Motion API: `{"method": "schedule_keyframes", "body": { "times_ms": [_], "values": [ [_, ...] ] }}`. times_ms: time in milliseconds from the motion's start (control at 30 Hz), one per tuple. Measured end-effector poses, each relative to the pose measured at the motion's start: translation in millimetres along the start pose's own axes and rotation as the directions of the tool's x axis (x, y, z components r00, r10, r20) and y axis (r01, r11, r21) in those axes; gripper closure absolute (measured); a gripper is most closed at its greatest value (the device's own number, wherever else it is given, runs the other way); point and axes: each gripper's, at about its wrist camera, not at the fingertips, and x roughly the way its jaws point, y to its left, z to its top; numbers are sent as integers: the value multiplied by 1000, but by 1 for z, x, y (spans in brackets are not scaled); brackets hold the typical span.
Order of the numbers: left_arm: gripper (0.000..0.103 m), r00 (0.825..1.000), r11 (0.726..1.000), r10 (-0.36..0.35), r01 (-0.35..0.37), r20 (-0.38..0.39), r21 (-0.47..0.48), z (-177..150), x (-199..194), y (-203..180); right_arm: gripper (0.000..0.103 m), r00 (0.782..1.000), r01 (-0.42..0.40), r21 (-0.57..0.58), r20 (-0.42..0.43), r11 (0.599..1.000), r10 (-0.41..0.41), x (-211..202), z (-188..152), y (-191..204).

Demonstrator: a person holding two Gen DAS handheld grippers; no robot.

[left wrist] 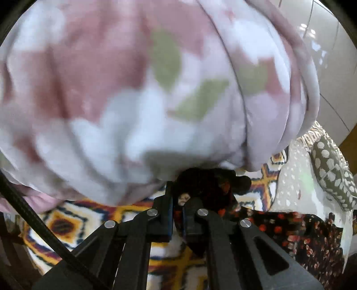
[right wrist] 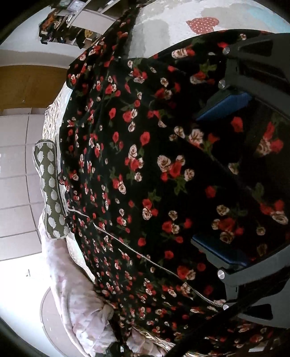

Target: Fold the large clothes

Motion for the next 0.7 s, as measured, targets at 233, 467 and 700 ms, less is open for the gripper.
{"method": "schedule_keyframes", "body": {
  "times_ms": [233, 467, 700],
  "values": [
    [98, 996, 991, -65, 57, 60, 119, -20, -50, -70, 4, 1000, -15, 6, 9, 1000, 14, 0, -1, -2],
    [98, 888, 816, -452, 452, -91, 359, -104, -126, -262, 4, 998, -61, 36, 28, 998, 60, -6, -4, -6],
    [65, 689, 419, -585, 709, -429, 568, -238, -200, -385, 4, 990, -138, 84, 53, 987, 134, -9, -5, -17]
  ]
}}
